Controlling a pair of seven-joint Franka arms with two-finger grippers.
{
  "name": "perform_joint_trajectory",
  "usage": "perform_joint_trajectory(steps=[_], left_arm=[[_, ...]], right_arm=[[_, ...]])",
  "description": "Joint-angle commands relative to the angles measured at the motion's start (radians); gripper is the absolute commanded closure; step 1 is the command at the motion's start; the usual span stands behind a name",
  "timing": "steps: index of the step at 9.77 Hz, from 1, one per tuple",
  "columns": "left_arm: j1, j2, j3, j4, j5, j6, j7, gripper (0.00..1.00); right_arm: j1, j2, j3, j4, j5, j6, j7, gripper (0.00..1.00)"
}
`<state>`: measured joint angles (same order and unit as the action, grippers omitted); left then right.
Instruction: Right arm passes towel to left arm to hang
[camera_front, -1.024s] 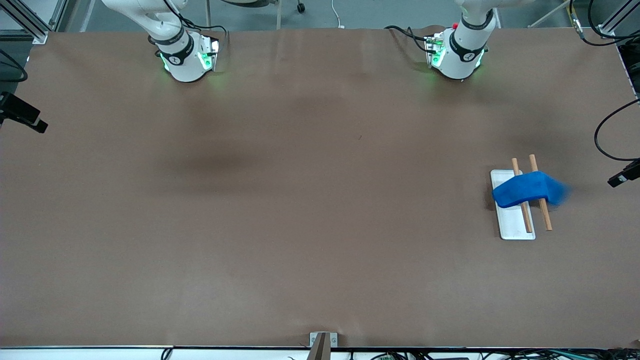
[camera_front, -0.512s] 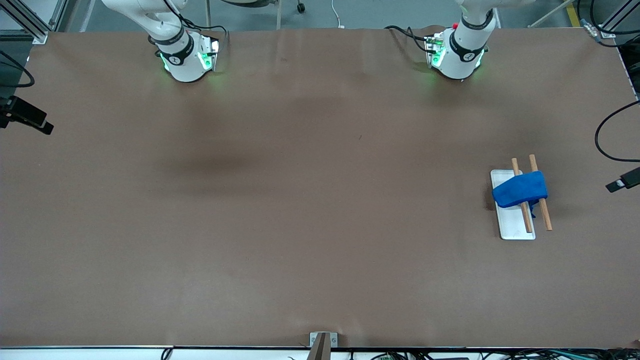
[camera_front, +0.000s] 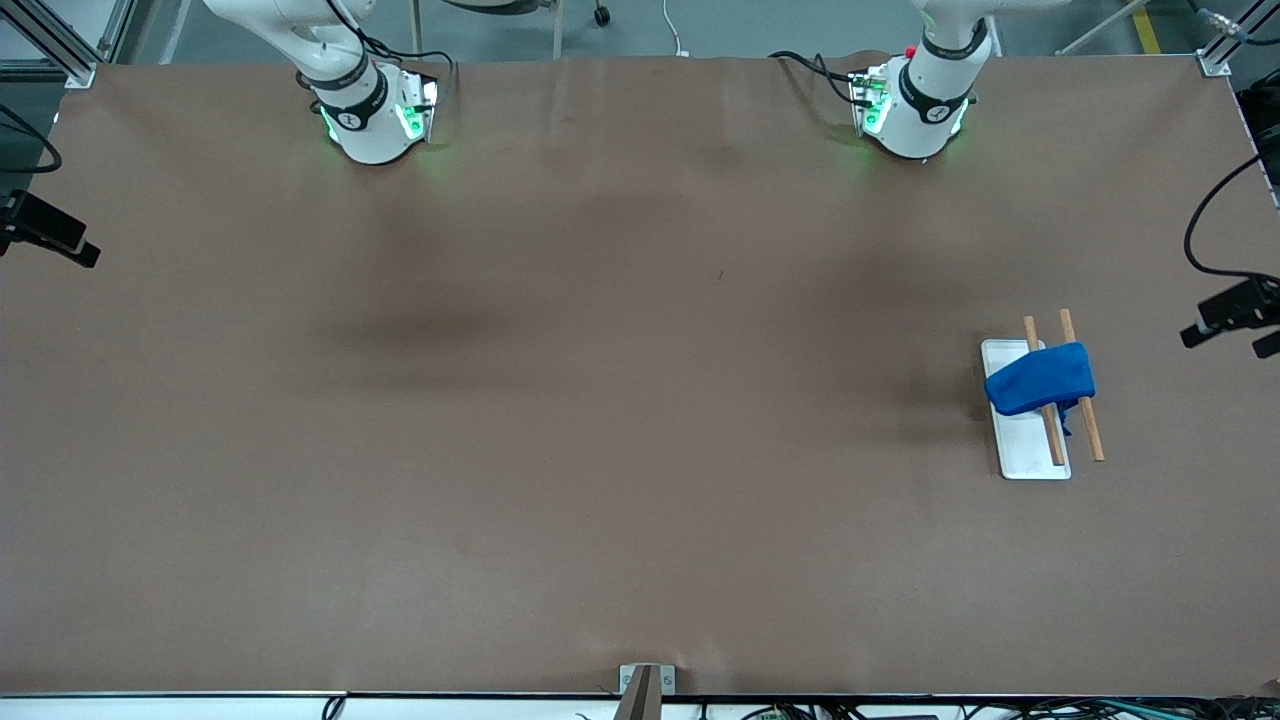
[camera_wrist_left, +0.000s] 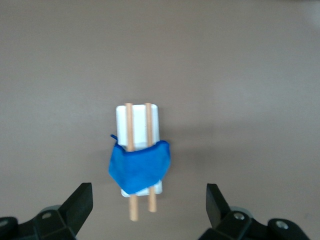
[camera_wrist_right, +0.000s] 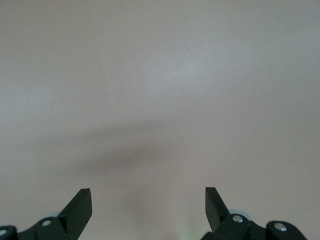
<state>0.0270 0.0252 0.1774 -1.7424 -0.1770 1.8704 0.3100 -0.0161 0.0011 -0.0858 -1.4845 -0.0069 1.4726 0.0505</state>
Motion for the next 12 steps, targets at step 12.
perform_joint_trajectory(steps=[12], left_arm=[[-0.01,-0.027,-0.208,0.222,0.151,-0.384,-0.255,0.0]], right_arm=[[-0.01,-0.006,0.005,-0.002,-0.005,-0.006,-0.009,0.0]])
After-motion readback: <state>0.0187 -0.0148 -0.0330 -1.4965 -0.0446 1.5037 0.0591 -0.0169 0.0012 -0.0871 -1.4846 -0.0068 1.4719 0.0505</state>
